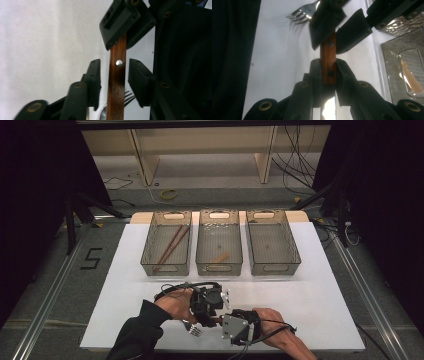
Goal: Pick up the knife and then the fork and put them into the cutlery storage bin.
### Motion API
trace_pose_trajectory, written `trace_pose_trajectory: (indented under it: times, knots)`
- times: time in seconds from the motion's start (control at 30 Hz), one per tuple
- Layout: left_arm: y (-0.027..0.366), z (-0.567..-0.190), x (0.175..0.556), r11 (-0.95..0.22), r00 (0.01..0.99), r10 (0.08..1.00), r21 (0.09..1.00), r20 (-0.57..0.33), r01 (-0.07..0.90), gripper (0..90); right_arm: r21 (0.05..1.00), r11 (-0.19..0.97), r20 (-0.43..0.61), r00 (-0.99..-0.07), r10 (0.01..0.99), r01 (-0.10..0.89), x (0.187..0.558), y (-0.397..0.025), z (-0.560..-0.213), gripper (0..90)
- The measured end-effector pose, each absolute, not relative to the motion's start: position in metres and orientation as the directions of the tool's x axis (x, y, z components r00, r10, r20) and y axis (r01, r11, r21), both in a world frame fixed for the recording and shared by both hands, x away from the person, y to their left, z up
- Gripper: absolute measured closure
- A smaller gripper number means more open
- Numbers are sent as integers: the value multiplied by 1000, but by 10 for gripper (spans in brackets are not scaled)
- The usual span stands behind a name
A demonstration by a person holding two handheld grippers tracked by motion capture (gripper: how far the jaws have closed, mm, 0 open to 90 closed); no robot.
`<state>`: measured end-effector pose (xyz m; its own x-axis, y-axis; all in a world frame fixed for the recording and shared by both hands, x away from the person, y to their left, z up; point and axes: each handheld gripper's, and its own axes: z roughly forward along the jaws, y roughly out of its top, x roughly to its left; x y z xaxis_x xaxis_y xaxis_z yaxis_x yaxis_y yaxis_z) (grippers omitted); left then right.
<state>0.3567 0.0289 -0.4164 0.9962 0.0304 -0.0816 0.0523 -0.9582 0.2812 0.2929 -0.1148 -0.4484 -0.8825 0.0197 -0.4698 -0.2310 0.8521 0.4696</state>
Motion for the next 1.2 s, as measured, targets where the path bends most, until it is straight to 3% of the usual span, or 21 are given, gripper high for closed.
trace_pose_trajectory:
  times: [0.2, 0.53, 0.83, 1.2]
  knots:
    - [39, -406, 362, -930, 994, 94, 351, -59, 109, 399, 485, 853, -463, -884, 63, -193, 297, -121, -447, 779]
    - [67, -391, 371, -847, 974, 227, 494, 7, 194, 255, 516, 849, -459, -873, 164, -112, 311, -145, -440, 778]
    - [103, -396, 375, -792, 944, 329, 549, 13, 268, 231, 557, 830, -459, -836, 299, -8, 333, -179, -430, 778]
    - [140, -416, 380, -771, 908, 420, 525, -7, 360, 236, 646, 755, -395, -795, 461, 117, 360, -212, -401, 778]
